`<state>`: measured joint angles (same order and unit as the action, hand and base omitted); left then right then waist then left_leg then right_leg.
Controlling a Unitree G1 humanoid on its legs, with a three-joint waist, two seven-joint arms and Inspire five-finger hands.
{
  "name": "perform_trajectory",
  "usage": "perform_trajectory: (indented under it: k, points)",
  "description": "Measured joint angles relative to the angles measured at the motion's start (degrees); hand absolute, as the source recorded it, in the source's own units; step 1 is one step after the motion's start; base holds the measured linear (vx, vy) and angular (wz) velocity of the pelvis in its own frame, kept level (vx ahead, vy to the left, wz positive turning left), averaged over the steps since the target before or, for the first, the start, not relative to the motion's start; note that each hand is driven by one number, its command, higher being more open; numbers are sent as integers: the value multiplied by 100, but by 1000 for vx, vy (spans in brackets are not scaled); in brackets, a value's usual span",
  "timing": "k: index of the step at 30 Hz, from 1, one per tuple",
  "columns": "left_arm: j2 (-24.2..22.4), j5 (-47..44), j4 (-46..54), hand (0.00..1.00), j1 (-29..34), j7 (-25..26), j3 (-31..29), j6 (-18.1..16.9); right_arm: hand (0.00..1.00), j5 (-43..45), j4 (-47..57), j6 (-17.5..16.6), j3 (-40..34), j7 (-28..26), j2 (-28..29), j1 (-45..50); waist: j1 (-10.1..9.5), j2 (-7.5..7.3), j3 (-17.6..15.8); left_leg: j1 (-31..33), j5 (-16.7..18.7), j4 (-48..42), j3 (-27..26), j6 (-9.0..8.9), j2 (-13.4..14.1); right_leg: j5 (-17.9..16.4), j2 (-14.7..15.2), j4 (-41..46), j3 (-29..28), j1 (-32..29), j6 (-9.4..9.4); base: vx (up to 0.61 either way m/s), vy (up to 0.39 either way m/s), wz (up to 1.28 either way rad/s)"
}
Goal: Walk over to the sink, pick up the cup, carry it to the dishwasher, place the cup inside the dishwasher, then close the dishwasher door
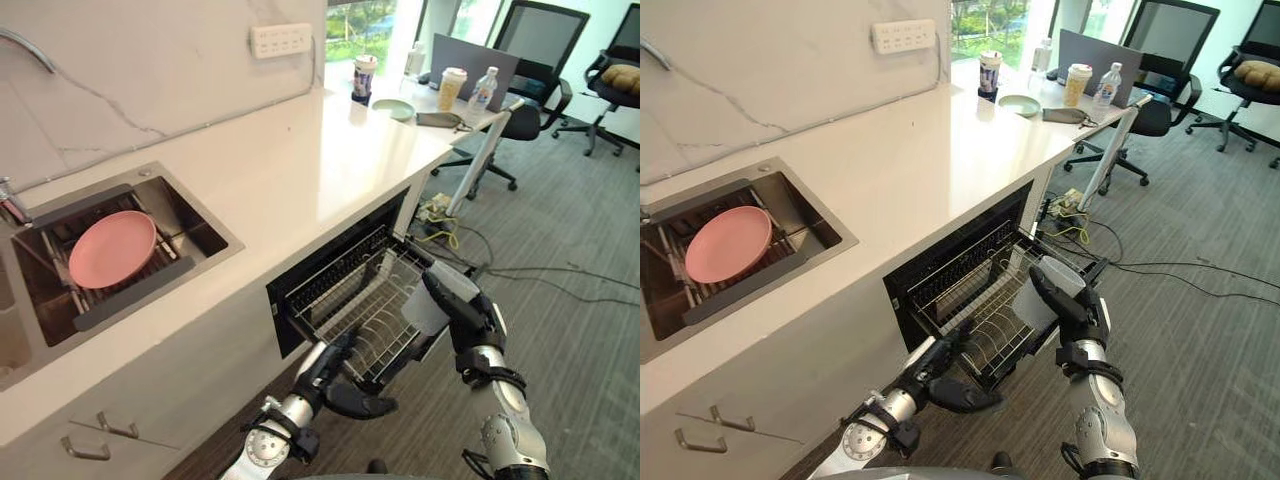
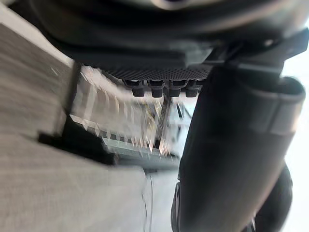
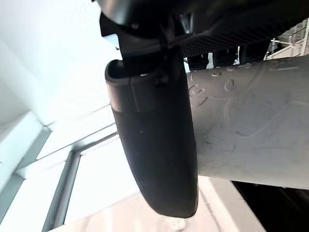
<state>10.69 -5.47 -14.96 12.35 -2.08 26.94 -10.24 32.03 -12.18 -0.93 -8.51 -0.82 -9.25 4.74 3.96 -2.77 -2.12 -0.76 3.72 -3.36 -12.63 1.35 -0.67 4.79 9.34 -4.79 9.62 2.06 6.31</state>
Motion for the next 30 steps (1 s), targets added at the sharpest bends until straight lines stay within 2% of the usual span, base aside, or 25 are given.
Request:
perform_trajectory:
  k: [3,5,9,15,16,22,28,30]
  points:
    - [1,1,-159,100,167,210,-500,5,0,-317,-303,83,4,-106,-100,-106,-47,48,-38,-64,-182,206,179,-12,-23,3,-1,-4,191,65,-7,-86,-57,28]
    - [1,66,-173,100,350,221,-758,5,0,-550,-449,102,3,-136,-230,-198,-151,89,-92,-97,-292,342,239,-9,-41,16,2,-23,256,69,-27,-106,-34,20]
    - [56,131,-533,100,443,275,-1169,5,0,-1013,-1045,128,18,-110,-518,-855,-227,73,-436,-10,-501,546,441,-47,-60,21,27,-33,466,-1,-87,-128,-23,25]
    - [254,218,-1083,100,363,470,-1715,12,0,-1193,-2253,274,308,73,-1110,-1903,-597,32,-887,436,-666,498,732,-26,-37,112,17,-18,818,-273,-52,-43,-23,28]
    - [287,219,-1111,100,351,483,-1859,4,0,-1191,-2665,314,337,84,-1244,-2231,-734,31,-1026,515,-675,460,785,-18,-36,134,11,0,867,-299,-38,23,-18,23]
    - [367,219,-1589,100,90,580,-1970,-168,0,-1225,-3639,336,465,-93,-1775,-3268,-961,4,-1502,906,-664,203,1066,10,-45,312,11,6,1124,-411,5,9,23,25]
    - [367,213,-2051,100,-74,589,-2128,-412,0,-1428,-4226,334,515,-408,-2141,-4097,-1164,53,-2006,1198,-702,66,1171,60,-18,667,-27,31,1289,-606,-102,-75,70,8]
    - [346,197,-2268,100,-184,589,-2222,-451,0,-1457,-4556,334,631,-515,-2308,-4402,-1267,128,-2137,1319,-726,84,1222,84,23,680,-32,158,1319,-764,-131,-102,57,16]
